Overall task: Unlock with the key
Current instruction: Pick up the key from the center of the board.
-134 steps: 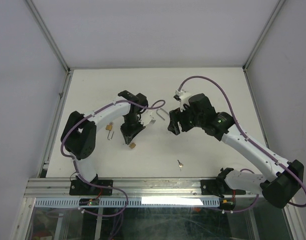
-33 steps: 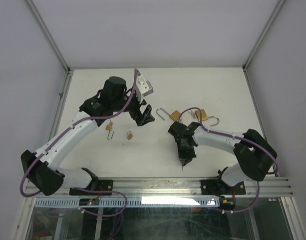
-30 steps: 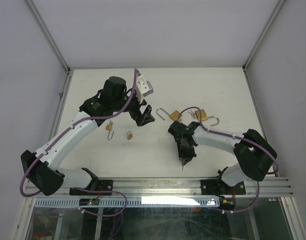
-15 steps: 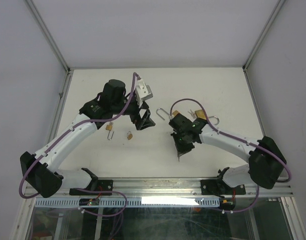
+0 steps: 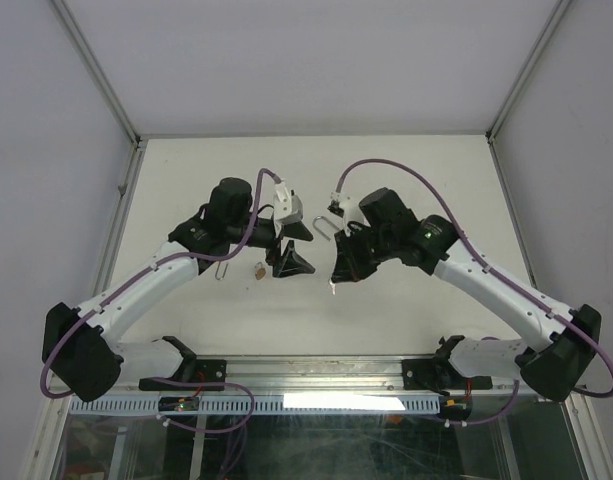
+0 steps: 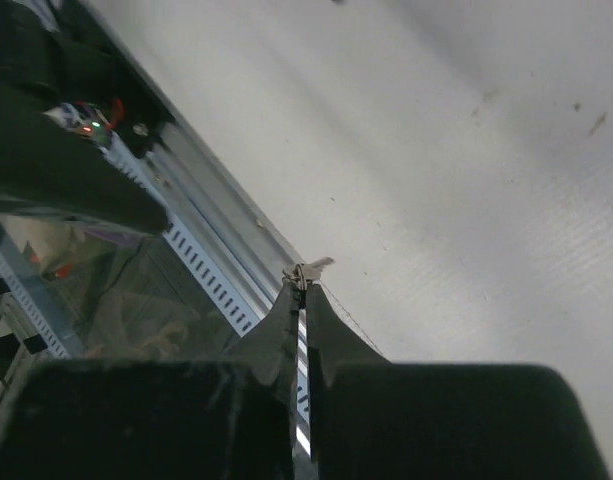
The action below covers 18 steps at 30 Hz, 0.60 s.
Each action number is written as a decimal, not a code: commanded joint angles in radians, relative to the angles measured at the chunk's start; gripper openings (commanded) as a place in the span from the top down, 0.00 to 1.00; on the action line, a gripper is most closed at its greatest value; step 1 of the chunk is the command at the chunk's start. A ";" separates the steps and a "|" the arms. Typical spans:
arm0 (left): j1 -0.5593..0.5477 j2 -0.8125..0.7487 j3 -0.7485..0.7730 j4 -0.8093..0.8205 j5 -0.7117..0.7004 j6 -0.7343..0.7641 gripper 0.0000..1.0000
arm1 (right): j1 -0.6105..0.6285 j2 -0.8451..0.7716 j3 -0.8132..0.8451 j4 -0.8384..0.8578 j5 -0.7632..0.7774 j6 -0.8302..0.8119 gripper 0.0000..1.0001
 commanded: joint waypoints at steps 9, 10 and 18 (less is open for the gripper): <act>-0.011 -0.127 -0.189 0.519 0.074 -0.083 0.27 | -0.046 -0.026 0.259 0.212 -0.231 0.085 1.00; -0.011 -0.127 -0.188 0.522 0.080 -0.089 0.28 | -0.045 -0.028 0.270 0.222 -0.238 0.090 1.00; -0.012 -0.155 -0.192 0.558 0.089 -0.120 0.46 | -0.075 -0.027 0.320 0.279 -0.267 0.130 1.00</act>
